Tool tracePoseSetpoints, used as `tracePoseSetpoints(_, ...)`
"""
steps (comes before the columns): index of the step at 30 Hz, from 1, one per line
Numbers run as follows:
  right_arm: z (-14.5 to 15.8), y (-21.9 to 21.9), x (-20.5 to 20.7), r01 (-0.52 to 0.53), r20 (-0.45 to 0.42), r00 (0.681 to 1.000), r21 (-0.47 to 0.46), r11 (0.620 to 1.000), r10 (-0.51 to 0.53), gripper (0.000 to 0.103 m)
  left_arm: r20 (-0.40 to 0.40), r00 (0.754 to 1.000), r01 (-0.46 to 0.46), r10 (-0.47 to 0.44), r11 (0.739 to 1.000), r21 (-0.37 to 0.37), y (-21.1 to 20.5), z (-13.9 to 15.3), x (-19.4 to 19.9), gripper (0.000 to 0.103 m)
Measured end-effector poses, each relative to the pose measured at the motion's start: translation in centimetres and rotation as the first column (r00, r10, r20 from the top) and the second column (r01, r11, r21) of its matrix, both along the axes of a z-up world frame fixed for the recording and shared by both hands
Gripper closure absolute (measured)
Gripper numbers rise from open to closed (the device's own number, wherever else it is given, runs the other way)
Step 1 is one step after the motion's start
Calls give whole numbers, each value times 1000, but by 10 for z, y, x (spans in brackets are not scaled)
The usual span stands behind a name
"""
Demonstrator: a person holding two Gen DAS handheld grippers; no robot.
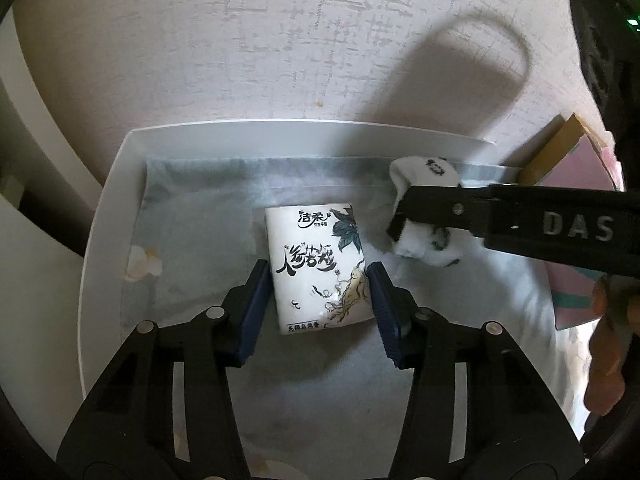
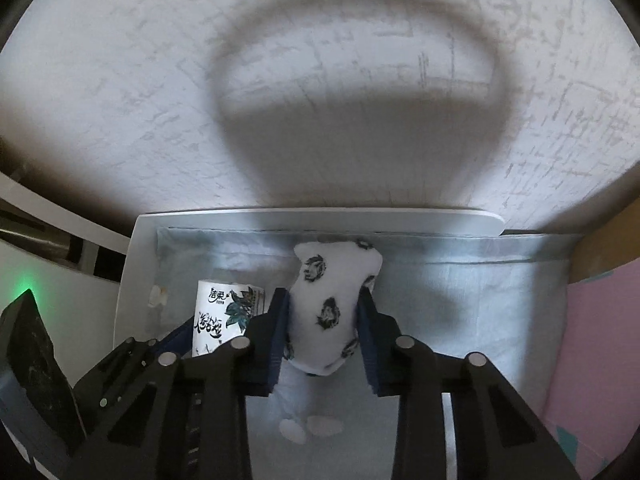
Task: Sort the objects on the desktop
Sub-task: 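Grasp the printed tissue pack with the left tool while the right tool grasps the white spotted sock, then carry the tissue pack and spotted sock into the cardboard box and open both tools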
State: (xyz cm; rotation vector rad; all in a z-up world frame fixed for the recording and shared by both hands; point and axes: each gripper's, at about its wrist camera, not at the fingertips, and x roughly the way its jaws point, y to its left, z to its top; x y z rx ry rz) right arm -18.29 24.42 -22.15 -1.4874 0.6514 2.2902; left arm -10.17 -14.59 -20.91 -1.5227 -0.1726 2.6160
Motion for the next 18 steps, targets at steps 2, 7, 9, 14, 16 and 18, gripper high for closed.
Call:
tracePoseSetpoints(2,6,-3,2,-11,-3,1000,7,1000,12,74,-8,1000,-3,3,1000,3,0,5,3,58)
tracePoseSetpoints(7,30,-11,10,-37,-27,999,38,999,38,74,-22,1000,-7,7,1000,1,1,23,11,58)
tracePoseSetpoints(9,42,-16,14,-52,-38,998,47,998,54,74,-28,1000,-11,11,1000,6,2,33,15,58)
tracePoseSetpoints(14,79,-25,29,-85,-81,993,66,994,91,74,-53,999,6,-5,1000,19,12,69,23,58)
tracePoseSetpoints(16,92,-27,43,-91,-100,990,69,993,97,74,-75,997,29,-27,999,16,20,89,27,58)
tracePoseSetpoints(18,107,-23,58,-94,-122,987,78,992,103,74,-95,994,57,-55,998,16,31,110,29,58)
